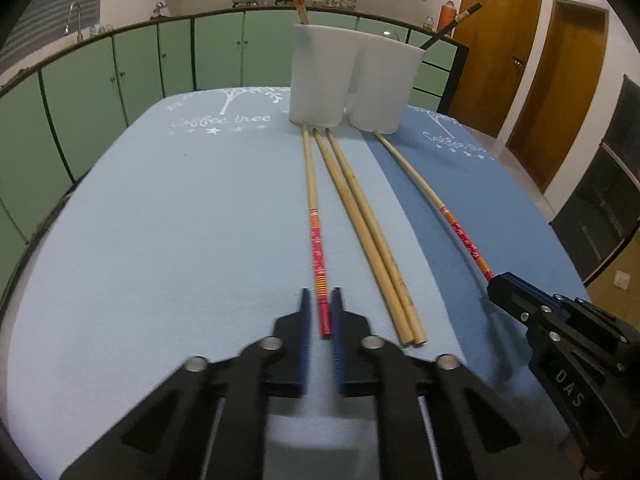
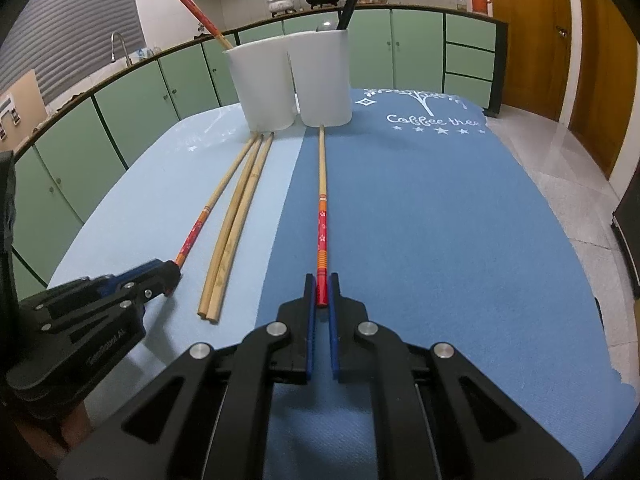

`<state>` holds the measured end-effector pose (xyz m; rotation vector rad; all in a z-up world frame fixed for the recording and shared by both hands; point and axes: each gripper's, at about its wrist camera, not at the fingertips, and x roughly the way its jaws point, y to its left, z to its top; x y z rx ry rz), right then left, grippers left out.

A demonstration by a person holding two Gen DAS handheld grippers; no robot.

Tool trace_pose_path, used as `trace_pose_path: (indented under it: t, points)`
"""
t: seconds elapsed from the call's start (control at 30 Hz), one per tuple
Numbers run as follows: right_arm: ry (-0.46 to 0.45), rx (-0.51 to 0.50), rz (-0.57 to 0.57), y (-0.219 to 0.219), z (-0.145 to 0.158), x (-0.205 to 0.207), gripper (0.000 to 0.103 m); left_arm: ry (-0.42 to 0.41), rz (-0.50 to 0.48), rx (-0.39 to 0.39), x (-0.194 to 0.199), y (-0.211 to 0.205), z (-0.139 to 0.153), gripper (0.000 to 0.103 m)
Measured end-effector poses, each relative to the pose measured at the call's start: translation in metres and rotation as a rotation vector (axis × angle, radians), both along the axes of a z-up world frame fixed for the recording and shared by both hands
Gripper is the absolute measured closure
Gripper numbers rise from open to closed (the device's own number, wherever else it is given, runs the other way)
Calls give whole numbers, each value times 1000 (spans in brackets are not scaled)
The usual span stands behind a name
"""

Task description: Organize utensils

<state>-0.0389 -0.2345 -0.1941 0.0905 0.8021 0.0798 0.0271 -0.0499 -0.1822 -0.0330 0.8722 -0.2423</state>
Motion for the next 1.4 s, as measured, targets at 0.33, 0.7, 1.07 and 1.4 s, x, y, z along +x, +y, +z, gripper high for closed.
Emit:
trace_pose_path:
  t: [0.33, 0.7, 1.07, 1.4]
  points:
    - [-47, -25, 15, 0, 15, -3, 98, -50, 6, 1, -3, 5, 21, 98]
    - [-160, -45, 22, -7, 64, -5, 98, -190, 28, -18, -10, 12, 79, 98]
    - [-296, -6, 39, -21, 133, 5, 98, -340, 19, -48, -7, 14, 139, 98]
    - [-295, 74, 84, -32, 181, 35, 98, -392, -21, -64, 10, 13, 171, 103]
